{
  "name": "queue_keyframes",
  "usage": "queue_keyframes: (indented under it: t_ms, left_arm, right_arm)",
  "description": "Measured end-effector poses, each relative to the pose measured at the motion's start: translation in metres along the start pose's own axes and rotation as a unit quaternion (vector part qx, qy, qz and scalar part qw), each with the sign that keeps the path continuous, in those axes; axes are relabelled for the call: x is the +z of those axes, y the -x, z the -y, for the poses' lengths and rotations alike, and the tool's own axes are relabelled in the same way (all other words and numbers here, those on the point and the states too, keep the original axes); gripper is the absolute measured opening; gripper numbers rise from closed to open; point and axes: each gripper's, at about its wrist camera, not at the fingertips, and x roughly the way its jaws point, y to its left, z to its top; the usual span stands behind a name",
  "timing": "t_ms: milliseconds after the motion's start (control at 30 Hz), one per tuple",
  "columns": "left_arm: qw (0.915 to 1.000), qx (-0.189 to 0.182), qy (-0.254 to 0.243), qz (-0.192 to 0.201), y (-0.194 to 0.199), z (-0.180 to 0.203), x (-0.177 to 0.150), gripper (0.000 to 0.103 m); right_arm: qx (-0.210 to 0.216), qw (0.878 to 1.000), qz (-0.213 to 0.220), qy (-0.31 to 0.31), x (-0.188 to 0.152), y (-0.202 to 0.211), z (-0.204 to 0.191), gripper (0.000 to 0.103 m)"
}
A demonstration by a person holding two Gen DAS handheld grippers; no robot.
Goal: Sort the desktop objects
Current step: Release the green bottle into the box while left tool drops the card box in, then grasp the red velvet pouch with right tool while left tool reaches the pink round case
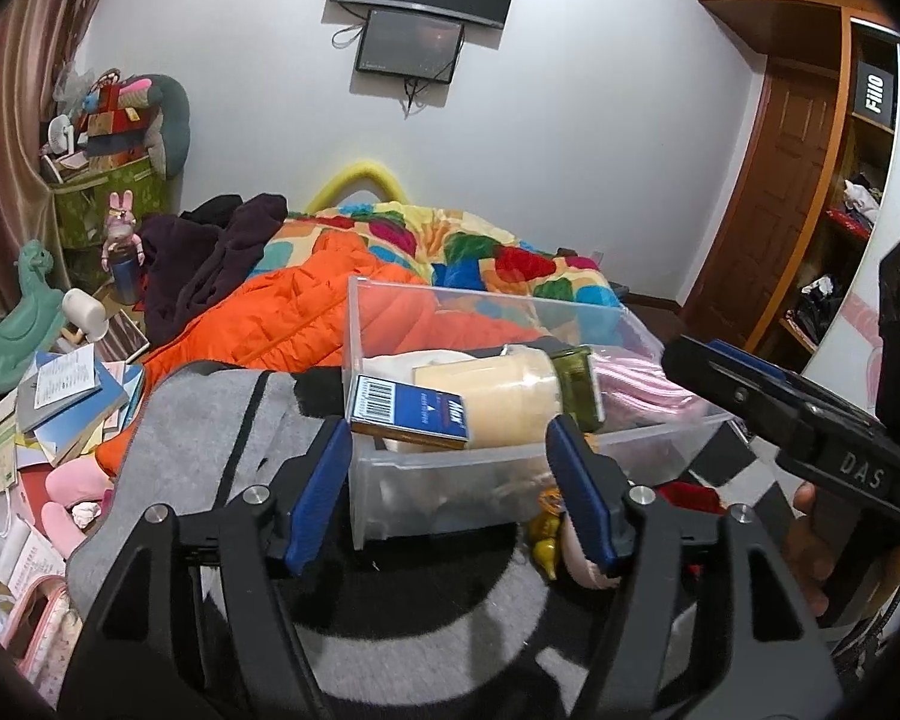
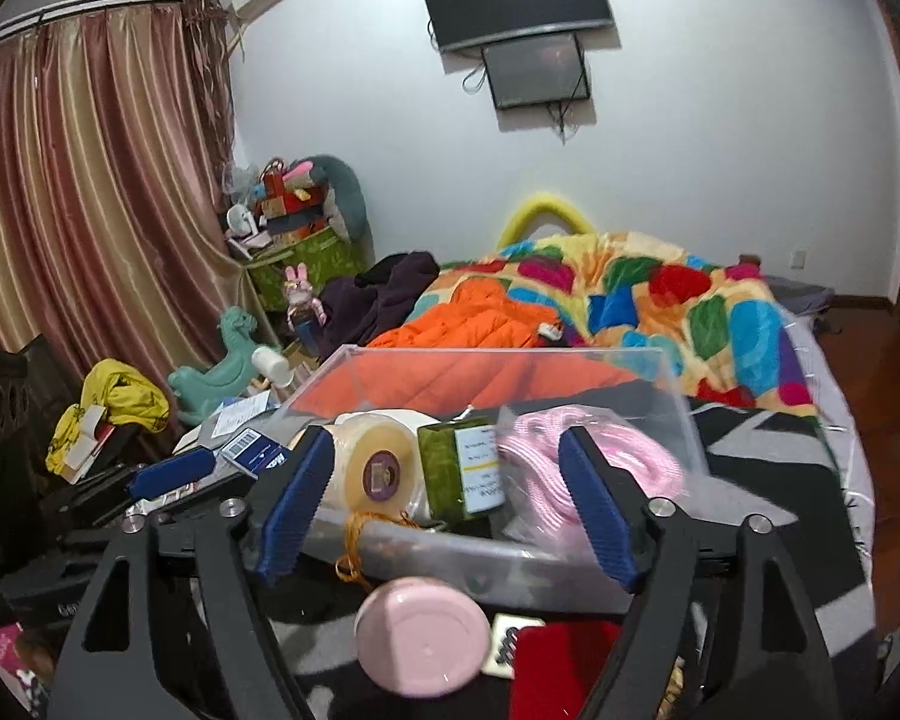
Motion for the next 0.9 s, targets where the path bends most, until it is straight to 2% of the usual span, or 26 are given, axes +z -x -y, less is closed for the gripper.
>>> queue_keyframes:
  t_ms: [200, 300, 467, 667, 767, 900]
  left_arm:
    - [0.9999, -0.006, -0.007, 0.012, 0.019, 0.014, -0.005, 0.076]
    - [0.9998, -0.018, -0.006, 0.008, 0.023, 0.021, -0.009, 0.082]
    - [0.9996, -0.023, -0.013, -0.005, 0.022, 0.036, -0.018, 0.083]
    - [0.9991, -0.025, -0.013, -0.032, 0.011, 0.052, -0.035, 0.095]
    - [0.9973, -0.033, -0.012, -0.063, 0.0, 0.059, -0.045, 0.095]
    - [0.9962, -0.03, -0.011, -0.081, -0.005, 0.065, -0.057, 0.095]
  right_arm:
    - [-0.027, 0.999, 0.019, 0.006, -0.01, 0.029, 0.005, 0.081]
    - [-0.037, 0.999, 0.023, -0.003, -0.018, 0.039, 0.013, 0.081]
    - [-0.052, 0.998, 0.017, -0.034, -0.031, 0.048, 0.035, 0.081]
    - [-0.072, 0.996, 0.002, -0.059, -0.052, 0.053, 0.057, 0.081]
    - [-0.082, 0.995, -0.013, -0.053, -0.063, 0.052, 0.062, 0.081]
    - [-0.065, 0.997, -0.038, -0.031, -0.078, 0.049, 0.066, 0.081]
